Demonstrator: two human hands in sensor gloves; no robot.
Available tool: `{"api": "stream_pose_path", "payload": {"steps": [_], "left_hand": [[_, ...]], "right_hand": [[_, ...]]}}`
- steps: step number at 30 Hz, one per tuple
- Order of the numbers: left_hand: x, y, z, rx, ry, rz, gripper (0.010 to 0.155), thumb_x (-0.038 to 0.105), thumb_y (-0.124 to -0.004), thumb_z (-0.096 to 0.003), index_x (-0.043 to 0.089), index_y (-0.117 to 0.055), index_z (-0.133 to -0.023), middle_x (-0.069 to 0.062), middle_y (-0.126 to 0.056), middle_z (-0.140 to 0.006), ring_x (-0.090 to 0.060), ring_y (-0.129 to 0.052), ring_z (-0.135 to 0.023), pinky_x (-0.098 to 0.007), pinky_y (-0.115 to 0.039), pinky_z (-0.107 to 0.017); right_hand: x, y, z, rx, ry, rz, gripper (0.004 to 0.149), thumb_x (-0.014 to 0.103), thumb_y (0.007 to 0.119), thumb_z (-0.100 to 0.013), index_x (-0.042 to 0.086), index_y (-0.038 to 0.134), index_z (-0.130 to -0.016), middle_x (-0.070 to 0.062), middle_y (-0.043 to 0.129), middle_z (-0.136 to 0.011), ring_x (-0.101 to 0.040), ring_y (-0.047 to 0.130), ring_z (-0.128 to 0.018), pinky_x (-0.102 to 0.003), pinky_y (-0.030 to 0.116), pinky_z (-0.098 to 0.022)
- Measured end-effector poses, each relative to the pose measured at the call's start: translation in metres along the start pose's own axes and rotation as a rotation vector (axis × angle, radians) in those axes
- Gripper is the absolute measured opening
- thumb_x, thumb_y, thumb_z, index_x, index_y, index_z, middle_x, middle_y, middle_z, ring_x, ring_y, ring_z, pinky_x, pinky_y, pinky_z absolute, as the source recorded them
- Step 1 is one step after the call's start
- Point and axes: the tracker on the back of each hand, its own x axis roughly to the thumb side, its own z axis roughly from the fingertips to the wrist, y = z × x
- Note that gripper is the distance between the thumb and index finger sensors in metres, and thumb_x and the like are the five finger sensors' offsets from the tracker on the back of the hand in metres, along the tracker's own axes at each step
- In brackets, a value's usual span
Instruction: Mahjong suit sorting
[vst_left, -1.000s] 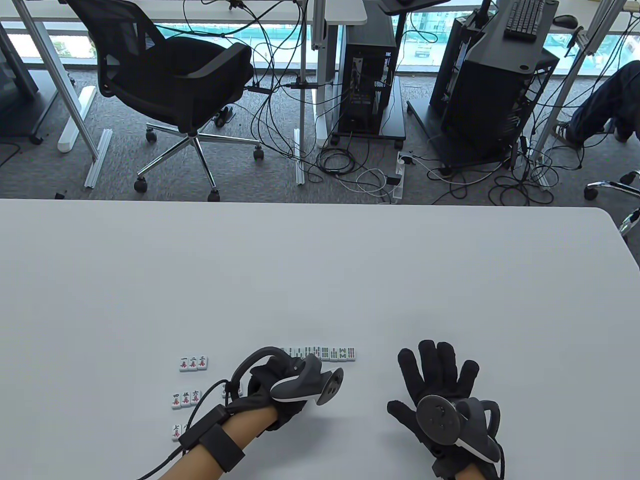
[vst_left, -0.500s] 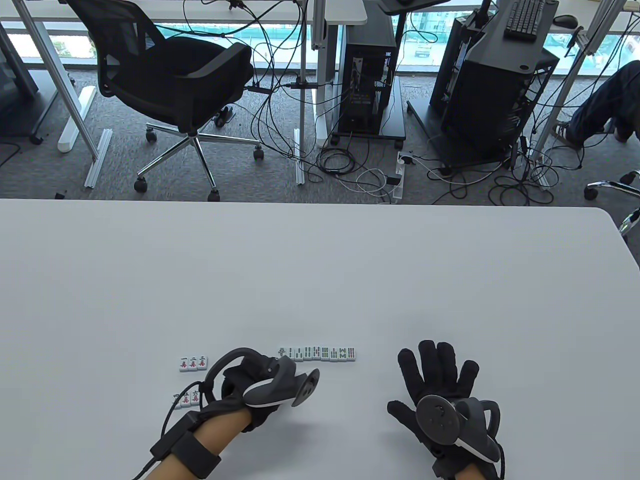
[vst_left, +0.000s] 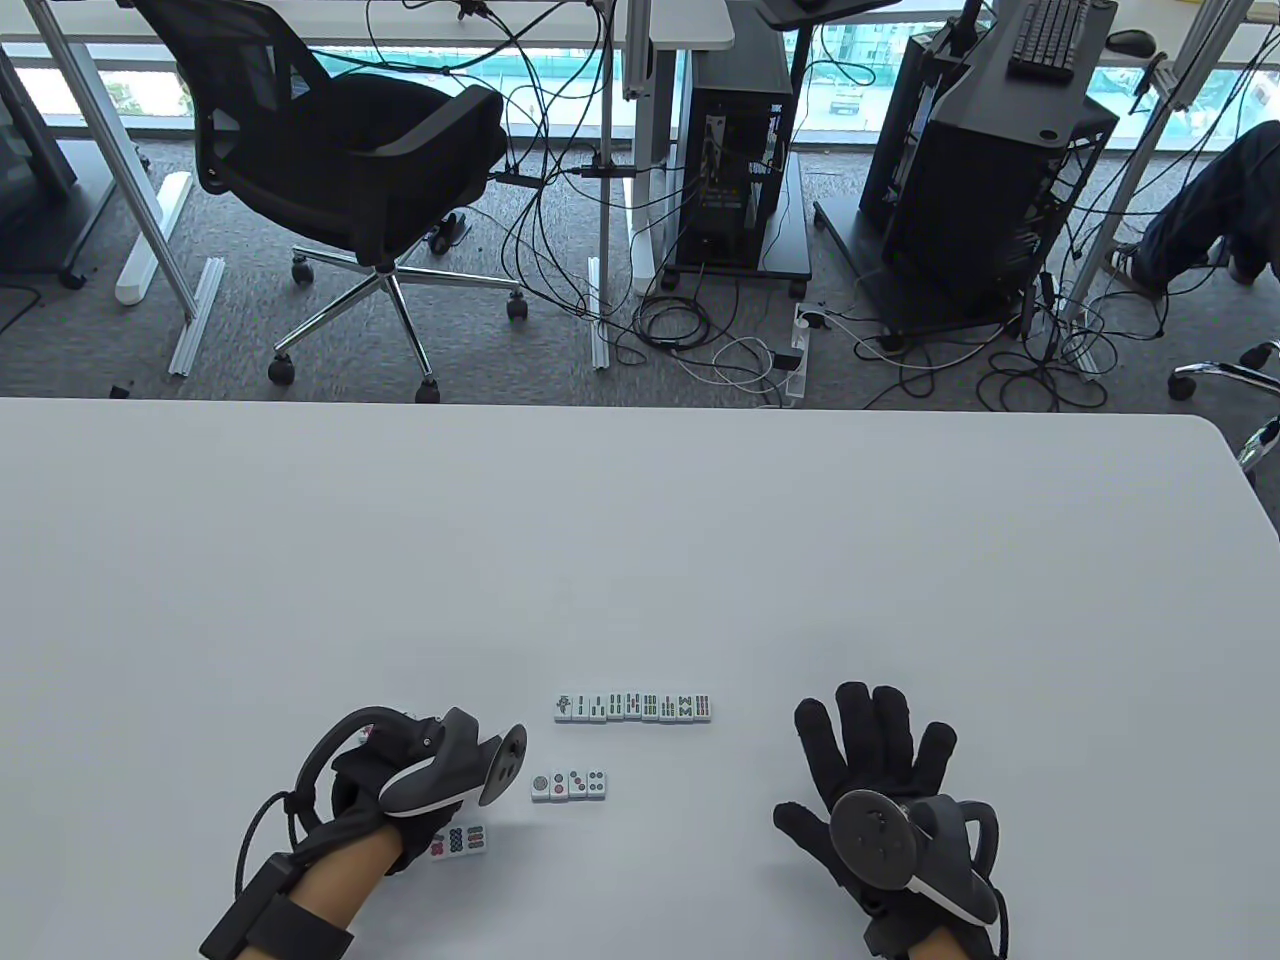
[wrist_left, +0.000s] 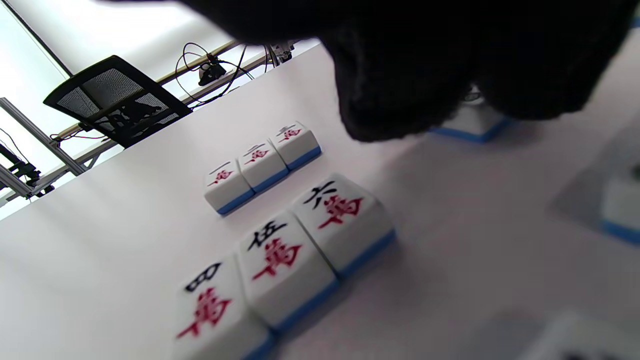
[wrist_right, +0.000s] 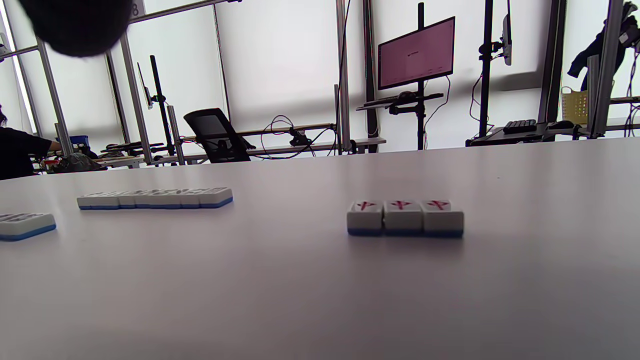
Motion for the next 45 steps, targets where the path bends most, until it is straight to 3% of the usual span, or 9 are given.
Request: {"api": "stream_pose_path", "payload": {"steps": [7,14,20,25,31,45], "left_hand": [[0.004,-0.001,-0.006,-0.013,-0.016,-0.064,0.061,0.054,-0.086,-0.0273,0.020,-0.086,-0.077,0.018,-0.100,-0.033,-0.007,-0.093,-0.006,-0.032,-0.084,-0.014],[0.000,0.029,-0.020,0.056,0.039,0.012,0.060,0.054,-0.086,-0.0274,0.020,-0.086,-0.077,0.017,-0.100,-0.034,-0.007,-0.093,-0.006,-0.032,-0.084,-0.014],[0.037,0.067,-0.026,0.175,-0.047,0.034,0.061,0.054,-0.086,-0.0276,0.019,-0.086,-0.077,0.018,-0.100,-0.034,-0.006,-0.093,-0.007,-0.032,-0.084,-0.014],[0.077,0.080,-0.030,0.181,-0.169,0.056,0.061,0.055,-0.086,-0.0278,0.019,-0.086,-0.077,0.018,-0.100,-0.034,-0.006,-0.093,-0.006,-0.031,-0.085,-0.014],[0.109,0.080,-0.033,0.136,-0.272,0.087,0.061,0.055,-0.087,-0.0269,0.019,-0.087,-0.075,0.018,-0.100,-0.032,-0.006,-0.092,-0.004,-0.031,-0.084,-0.012],[0.112,0.060,-0.037,0.093,-0.245,0.002,0.064,0.059,-0.086,-0.0245,0.021,-0.087,-0.076,0.019,-0.098,-0.028,-0.005,-0.090,-0.002,-0.030,-0.083,-0.011]], "right_hand": [[0.000,0.000,0.000,-0.002,0.002,-0.002,0.087,0.064,0.063,-0.044,0.033,0.011,-0.106,-0.014,0.008,-0.116,-0.047,0.006,-0.103,-0.077,0.017,-0.066],[-0.001,0.000,-0.001,-0.004,0.002,-0.010,0.087,0.064,0.063,-0.044,0.033,0.011,-0.106,-0.014,0.008,-0.116,-0.047,0.006,-0.103,-0.077,0.017,-0.066],[-0.001,0.001,-0.001,-0.003,0.003,-0.010,0.087,0.064,0.063,-0.044,0.033,0.012,-0.106,-0.014,0.008,-0.116,-0.047,0.007,-0.103,-0.077,0.017,-0.066],[-0.001,0.001,-0.001,-0.001,-0.001,-0.009,0.087,0.064,0.063,-0.044,0.033,0.012,-0.107,-0.014,0.008,-0.116,-0.047,0.007,-0.103,-0.077,0.017,-0.066],[-0.002,0.002,-0.001,0.013,0.003,-0.006,0.087,0.064,0.063,-0.044,0.032,0.012,-0.107,-0.014,0.008,-0.116,-0.047,0.009,-0.103,-0.077,0.018,-0.066],[0.000,0.004,-0.001,0.021,-0.007,-0.018,0.086,0.063,0.063,-0.045,0.033,0.012,-0.107,-0.014,0.008,-0.116,-0.047,0.009,-0.103,-0.077,0.018,-0.067]]}}
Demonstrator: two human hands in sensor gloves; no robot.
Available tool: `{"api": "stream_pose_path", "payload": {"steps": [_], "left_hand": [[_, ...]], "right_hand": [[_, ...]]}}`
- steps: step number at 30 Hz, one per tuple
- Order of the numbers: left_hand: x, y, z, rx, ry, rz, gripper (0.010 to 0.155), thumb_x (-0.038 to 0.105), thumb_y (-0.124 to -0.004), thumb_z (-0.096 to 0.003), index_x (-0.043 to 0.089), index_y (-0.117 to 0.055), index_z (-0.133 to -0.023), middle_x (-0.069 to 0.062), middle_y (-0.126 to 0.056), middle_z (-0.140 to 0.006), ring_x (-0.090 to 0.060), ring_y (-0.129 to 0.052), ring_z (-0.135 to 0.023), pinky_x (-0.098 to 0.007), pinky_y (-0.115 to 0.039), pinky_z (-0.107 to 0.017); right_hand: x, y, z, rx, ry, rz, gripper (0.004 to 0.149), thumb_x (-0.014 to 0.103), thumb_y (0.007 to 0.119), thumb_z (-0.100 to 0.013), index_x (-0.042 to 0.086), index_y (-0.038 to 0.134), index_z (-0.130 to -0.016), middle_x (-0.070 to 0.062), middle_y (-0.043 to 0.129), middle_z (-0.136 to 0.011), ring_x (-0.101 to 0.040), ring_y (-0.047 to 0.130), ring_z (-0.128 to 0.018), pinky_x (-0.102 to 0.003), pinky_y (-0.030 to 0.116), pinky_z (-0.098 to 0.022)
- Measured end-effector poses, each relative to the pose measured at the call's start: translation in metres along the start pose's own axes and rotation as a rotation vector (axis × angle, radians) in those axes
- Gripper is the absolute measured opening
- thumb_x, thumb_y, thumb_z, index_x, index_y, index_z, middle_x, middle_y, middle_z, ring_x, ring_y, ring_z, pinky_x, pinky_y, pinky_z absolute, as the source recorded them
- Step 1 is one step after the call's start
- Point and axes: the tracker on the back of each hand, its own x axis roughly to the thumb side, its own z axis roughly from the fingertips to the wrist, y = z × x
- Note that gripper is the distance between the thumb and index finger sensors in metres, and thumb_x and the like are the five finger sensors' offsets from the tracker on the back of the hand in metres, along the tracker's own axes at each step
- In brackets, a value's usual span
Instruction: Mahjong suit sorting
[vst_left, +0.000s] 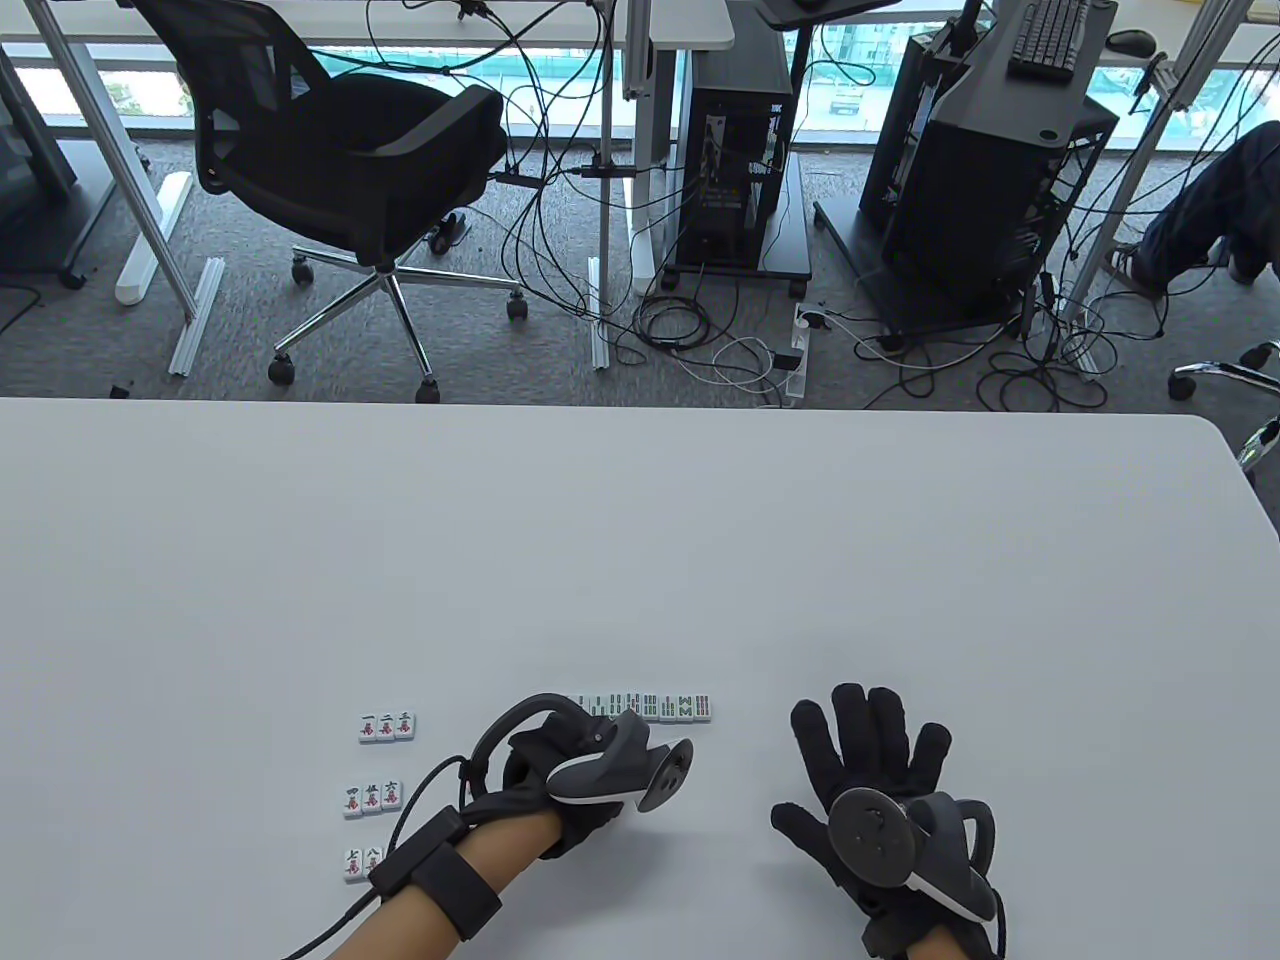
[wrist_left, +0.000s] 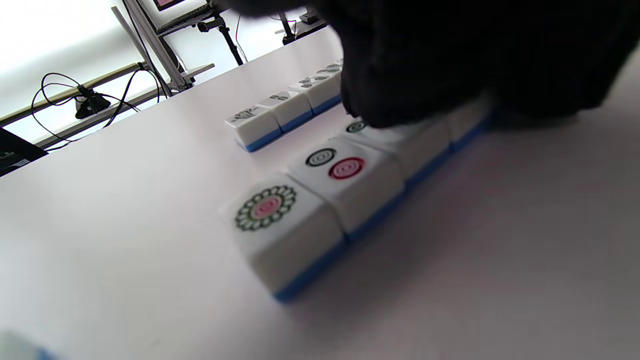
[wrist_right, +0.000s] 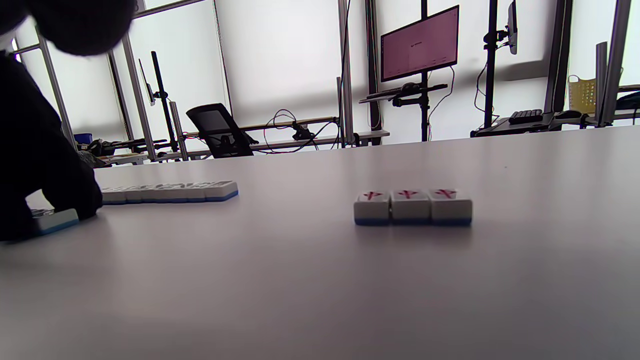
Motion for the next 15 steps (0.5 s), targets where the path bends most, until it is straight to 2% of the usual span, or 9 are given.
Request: {"api": "stream_pose_path", "payload": {"steps": [6,15], "left_hand": [[-0.023,0.004,0.017,0.032,0.055,-0.006,0.065,0.058,-0.086,-0.0247,0.023,-0.086,-0.079,0.018,-0.099,-0.032,-0.006,-0.092,-0.005,-0.031,-0.084,-0.013],[-0.090,-0.023,0.054,-0.050,0.231,0.024,0.065,0.056,-0.088,-0.0251,0.024,-0.084,-0.081,0.017,-0.100,-0.035,-0.007,-0.093,-0.008,-0.032,-0.084,-0.015]], "right_hand": [[0.000,0.000,0.000,-0.004,0.001,-0.001,0.086,0.063,0.063,-0.044,0.033,0.012,-0.107,-0.014,0.008,-0.116,-0.047,0.009,-0.103,-0.077,0.018,-0.067],[-0.001,0.000,0.000,-0.002,0.010,0.004,0.086,0.063,0.063,-0.045,0.033,0.012,-0.107,-0.014,0.009,-0.116,-0.047,0.009,-0.103,-0.077,0.018,-0.067]]}}
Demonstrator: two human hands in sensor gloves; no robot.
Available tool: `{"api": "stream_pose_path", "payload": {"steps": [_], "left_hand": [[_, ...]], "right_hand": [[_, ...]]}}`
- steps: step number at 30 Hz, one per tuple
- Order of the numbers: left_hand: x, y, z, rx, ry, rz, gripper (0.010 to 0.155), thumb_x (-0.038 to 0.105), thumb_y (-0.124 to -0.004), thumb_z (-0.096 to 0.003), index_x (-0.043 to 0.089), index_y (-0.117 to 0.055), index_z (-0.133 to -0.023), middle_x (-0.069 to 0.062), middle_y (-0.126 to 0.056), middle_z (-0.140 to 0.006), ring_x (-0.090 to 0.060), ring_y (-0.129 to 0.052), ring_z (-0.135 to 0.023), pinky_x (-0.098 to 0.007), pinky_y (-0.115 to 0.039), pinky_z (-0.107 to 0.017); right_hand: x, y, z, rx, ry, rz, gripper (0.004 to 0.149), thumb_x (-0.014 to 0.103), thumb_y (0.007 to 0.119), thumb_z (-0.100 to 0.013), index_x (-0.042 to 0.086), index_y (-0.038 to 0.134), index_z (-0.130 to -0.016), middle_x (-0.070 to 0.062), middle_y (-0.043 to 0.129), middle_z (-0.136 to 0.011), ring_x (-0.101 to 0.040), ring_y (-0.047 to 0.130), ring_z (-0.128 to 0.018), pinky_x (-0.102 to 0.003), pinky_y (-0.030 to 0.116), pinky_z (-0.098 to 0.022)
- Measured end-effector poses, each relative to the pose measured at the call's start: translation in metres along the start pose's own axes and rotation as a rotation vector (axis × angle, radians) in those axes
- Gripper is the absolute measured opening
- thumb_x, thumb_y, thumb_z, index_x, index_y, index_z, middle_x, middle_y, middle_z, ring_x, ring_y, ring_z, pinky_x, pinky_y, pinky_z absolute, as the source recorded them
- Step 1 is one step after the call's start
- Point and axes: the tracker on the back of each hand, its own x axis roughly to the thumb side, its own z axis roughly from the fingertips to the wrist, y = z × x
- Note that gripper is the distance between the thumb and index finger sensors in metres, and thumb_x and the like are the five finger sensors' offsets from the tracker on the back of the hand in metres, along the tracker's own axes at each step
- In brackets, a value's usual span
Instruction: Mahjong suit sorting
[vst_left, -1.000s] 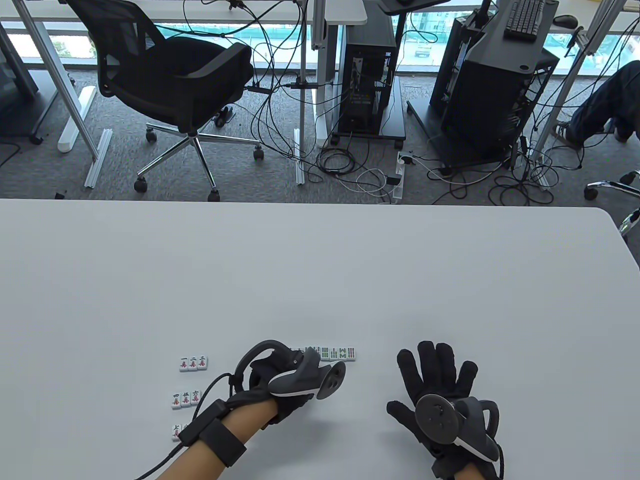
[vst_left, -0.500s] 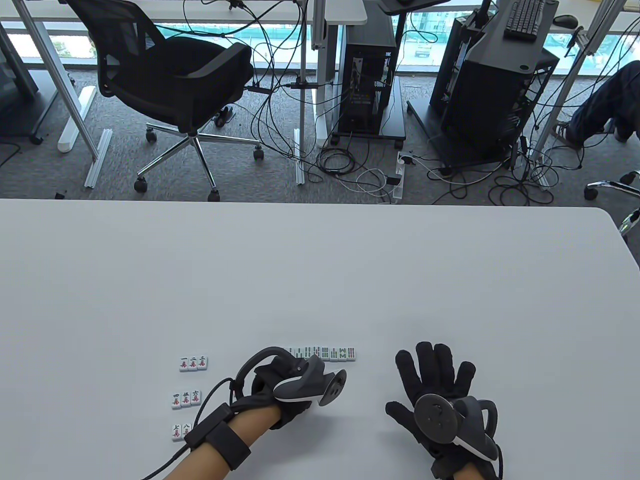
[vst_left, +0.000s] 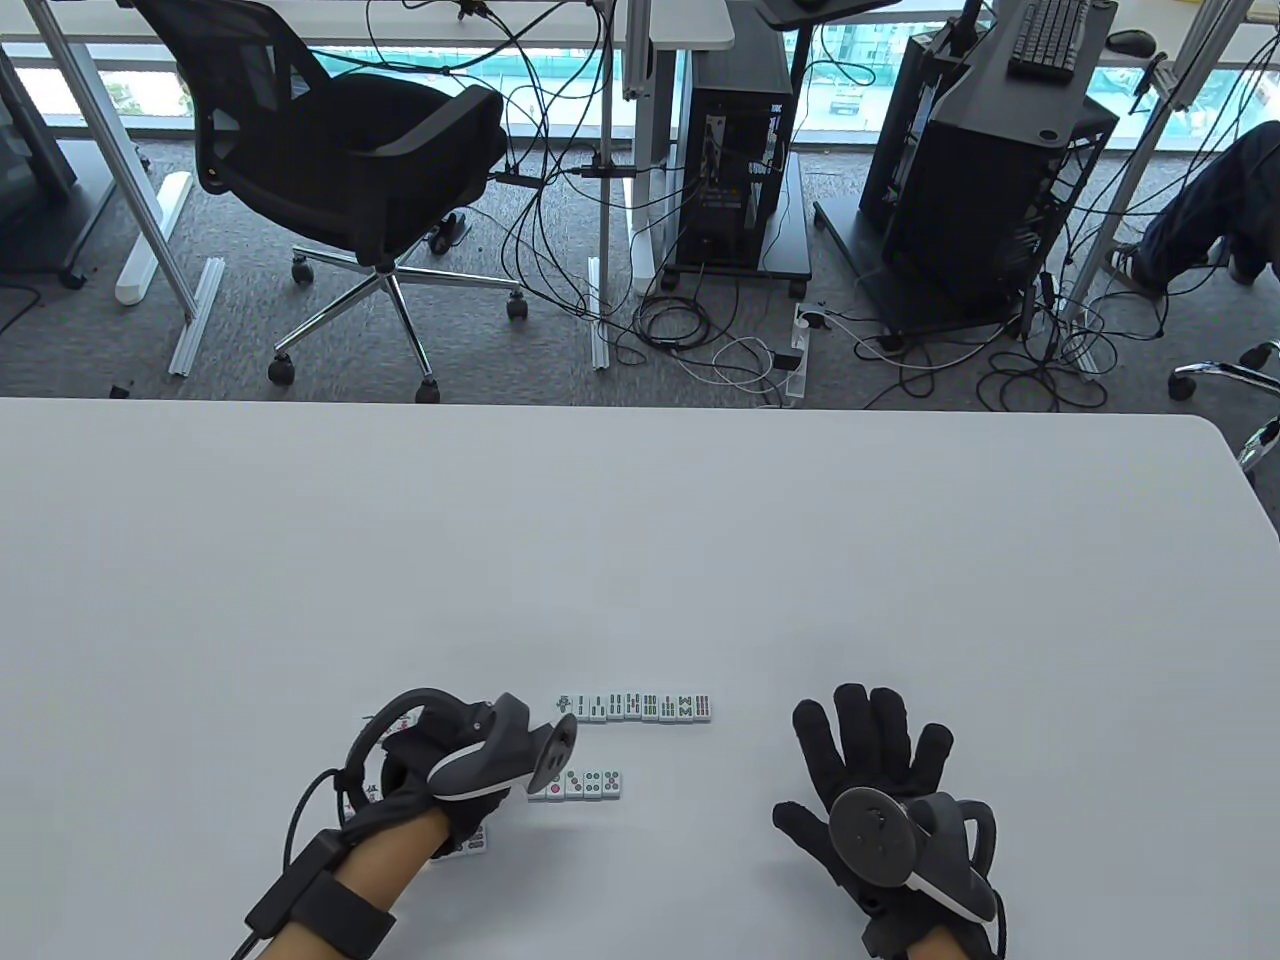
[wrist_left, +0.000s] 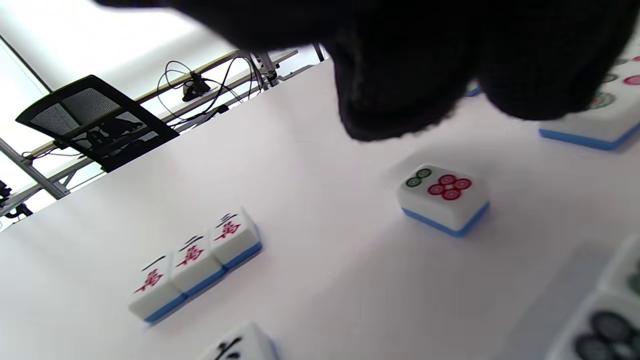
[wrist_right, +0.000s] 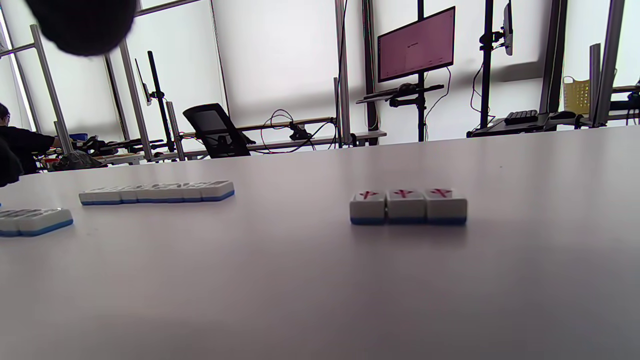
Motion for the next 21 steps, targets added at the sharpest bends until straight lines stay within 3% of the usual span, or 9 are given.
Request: {"api": "stream_pose_path", "payload": {"steps": [4,14,19,21], "left_hand": [[-0.016,-0.011,0.006,-0.022,0.028,0.086,0.065,0.056,-0.088,-0.0252,0.023,-0.084,-0.081,0.017,-0.100,-0.035,-0.007,-0.093,-0.008,-0.032,-0.084,-0.015],[0.000,-0.031,-0.007,-0.087,0.004,0.043,0.062,0.055,-0.087,-0.0264,0.019,-0.086,-0.077,0.018,-0.099,-0.031,-0.007,-0.092,-0.005,-0.032,-0.084,-0.013],[0.009,-0.025,-0.014,-0.121,0.038,-0.027,0.062,0.055,-0.087,-0.0275,0.016,-0.087,-0.075,0.018,-0.099,-0.031,-0.007,-0.092,-0.004,-0.032,-0.084,-0.013],[0.011,-0.016,-0.018,-0.087,0.061,-0.035,0.062,0.056,-0.087,-0.0278,0.015,-0.087,-0.075,0.018,-0.099,-0.032,-0.006,-0.092,-0.005,-0.032,-0.084,-0.013]], "right_hand": [[0.000,0.000,0.000,0.006,0.003,0.007,0.086,0.063,0.063,-0.045,0.032,0.012,-0.107,-0.014,0.009,-0.115,-0.047,0.009,-0.102,-0.077,0.018,-0.066],[-0.001,0.000,0.000,0.012,0.010,-0.003,0.086,0.063,0.063,-0.044,0.033,0.012,-0.106,-0.014,0.008,-0.115,-0.047,0.009,-0.102,-0.077,0.017,-0.067],[-0.001,0.000,-0.001,0.006,0.009,-0.010,0.086,0.063,0.063,-0.045,0.033,0.012,-0.107,-0.014,0.008,-0.115,-0.047,0.007,-0.103,-0.077,0.017,-0.067],[-0.001,0.000,-0.001,0.004,0.008,-0.013,0.086,0.063,0.063,-0.045,0.033,0.012,-0.107,-0.014,0.008,-0.116,-0.047,0.007,-0.103,-0.077,0.017,-0.067]]}}
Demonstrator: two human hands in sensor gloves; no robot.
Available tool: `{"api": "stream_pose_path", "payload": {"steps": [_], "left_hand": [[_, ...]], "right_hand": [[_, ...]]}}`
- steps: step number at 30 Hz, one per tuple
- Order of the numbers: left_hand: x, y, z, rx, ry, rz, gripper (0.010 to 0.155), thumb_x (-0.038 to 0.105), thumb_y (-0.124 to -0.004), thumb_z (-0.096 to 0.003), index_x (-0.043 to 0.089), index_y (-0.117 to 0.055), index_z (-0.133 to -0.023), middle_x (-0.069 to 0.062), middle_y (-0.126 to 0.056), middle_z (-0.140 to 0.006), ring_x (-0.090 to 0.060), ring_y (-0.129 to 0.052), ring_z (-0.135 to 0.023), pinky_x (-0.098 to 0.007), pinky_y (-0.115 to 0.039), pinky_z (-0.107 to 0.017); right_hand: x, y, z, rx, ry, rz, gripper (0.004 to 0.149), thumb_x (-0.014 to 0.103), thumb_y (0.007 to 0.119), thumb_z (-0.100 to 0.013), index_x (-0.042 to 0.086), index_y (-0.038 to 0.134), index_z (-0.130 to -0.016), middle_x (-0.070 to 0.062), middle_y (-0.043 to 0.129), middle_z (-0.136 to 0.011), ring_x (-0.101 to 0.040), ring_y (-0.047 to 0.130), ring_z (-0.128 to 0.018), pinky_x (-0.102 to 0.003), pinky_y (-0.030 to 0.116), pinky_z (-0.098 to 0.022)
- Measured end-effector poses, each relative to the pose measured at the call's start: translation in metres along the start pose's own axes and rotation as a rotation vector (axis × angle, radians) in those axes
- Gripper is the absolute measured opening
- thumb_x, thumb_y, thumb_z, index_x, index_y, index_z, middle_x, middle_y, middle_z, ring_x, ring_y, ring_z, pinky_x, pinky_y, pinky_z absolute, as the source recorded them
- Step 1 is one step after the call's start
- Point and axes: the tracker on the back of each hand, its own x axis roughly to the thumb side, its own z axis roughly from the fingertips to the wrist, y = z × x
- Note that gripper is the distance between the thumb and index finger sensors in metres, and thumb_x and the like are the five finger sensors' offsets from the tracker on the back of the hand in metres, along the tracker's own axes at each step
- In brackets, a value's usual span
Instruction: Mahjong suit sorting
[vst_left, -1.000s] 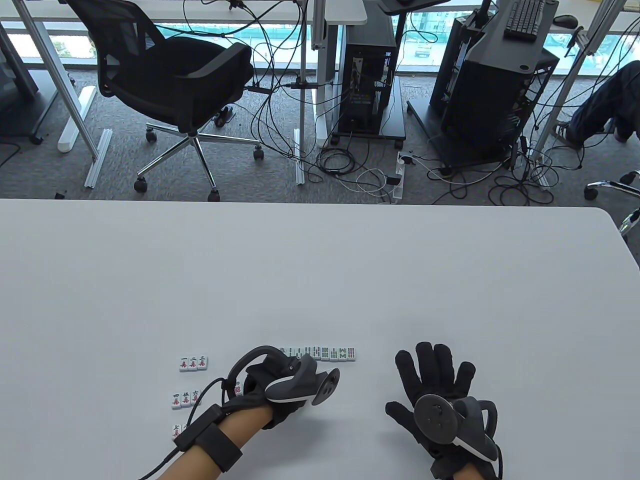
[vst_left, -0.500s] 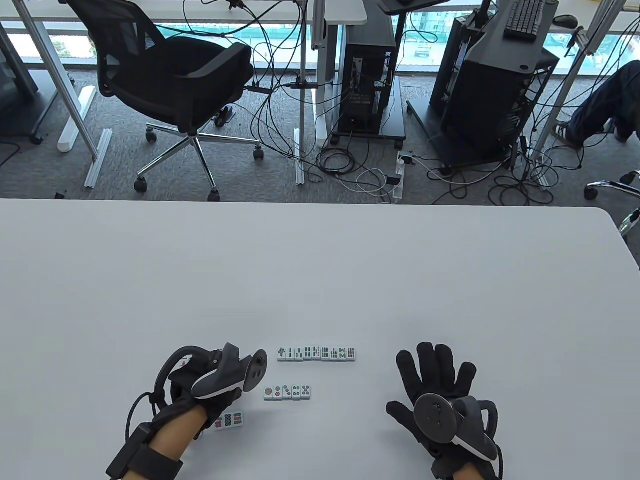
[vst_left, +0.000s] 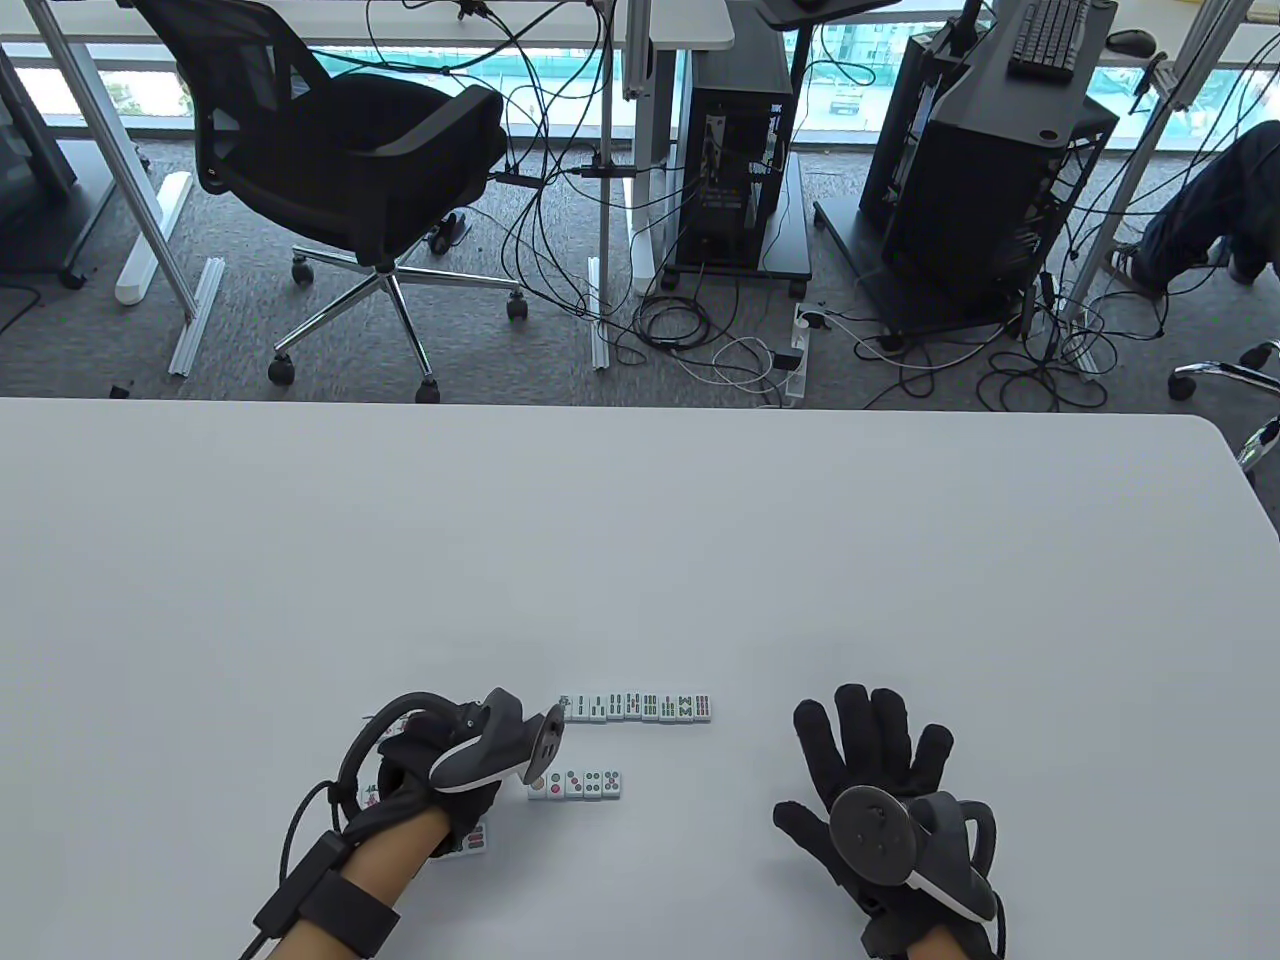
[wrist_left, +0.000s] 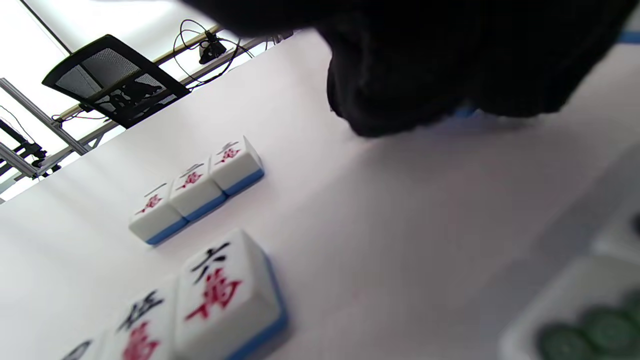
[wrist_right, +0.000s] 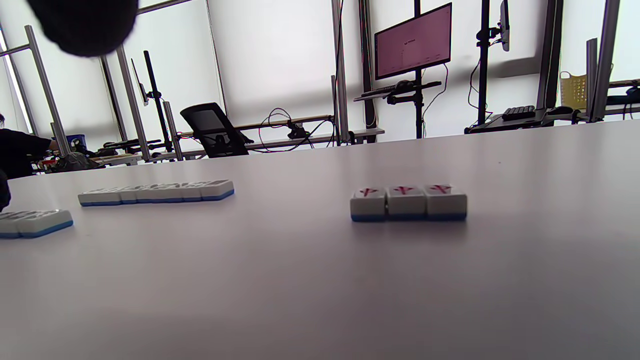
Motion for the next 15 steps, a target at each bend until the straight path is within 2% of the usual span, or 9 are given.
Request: {"api": "stream_pose_path", "payload": {"steps": [5,10,12,15], "left_hand": [[0.017,0.034,-0.002,0.117,-0.030,0.062,0.062,0.056,-0.086,-0.0281,0.016,-0.087,-0.075,0.018,-0.099,-0.032,-0.006,-0.092,-0.005,-0.032,-0.084,-0.013],[0.056,0.072,-0.002,0.232,-0.135,0.075,0.062,0.056,-0.086,-0.0280,0.017,-0.087,-0.076,0.018,-0.099,-0.032,-0.006,-0.092,-0.005,-0.032,-0.084,-0.013],[0.070,0.079,-0.002,0.239,-0.175,0.083,0.061,0.056,-0.086,-0.0281,0.017,-0.087,-0.076,0.018,-0.099,-0.032,-0.006,-0.092,-0.005,-0.032,-0.084,-0.013],[0.089,0.080,-0.003,0.193,-0.242,0.099,0.061,0.056,-0.086,-0.0283,0.017,-0.087,-0.076,0.018,-0.099,-0.032,-0.006,-0.092,-0.005,-0.031,-0.084,-0.013]], "right_hand": [[0.000,0.000,0.000,-0.001,-0.001,-0.002,0.085,0.062,0.063,-0.045,0.033,0.012,-0.107,-0.014,0.008,-0.116,-0.047,0.007,-0.103,-0.077,0.017,-0.067],[-0.001,0.000,0.000,0.000,0.002,-0.001,0.085,0.062,0.063,-0.045,0.033,0.012,-0.107,-0.014,0.009,-0.116,-0.048,0.009,-0.102,-0.077,0.018,-0.067],[0.000,0.000,0.000,-0.002,0.002,-0.001,0.085,0.062,0.063,-0.045,0.033,0.012,-0.107,-0.014,0.009,-0.115,-0.047,0.009,-0.102,-0.077,0.018,-0.067],[0.000,0.001,0.000,-0.004,-0.001,-0.008,0.085,0.062,0.063,-0.045,0.033,0.012,-0.107,-0.014,0.008,-0.116,-0.047,0.006,-0.103,-0.077,0.017,-0.067]]}}
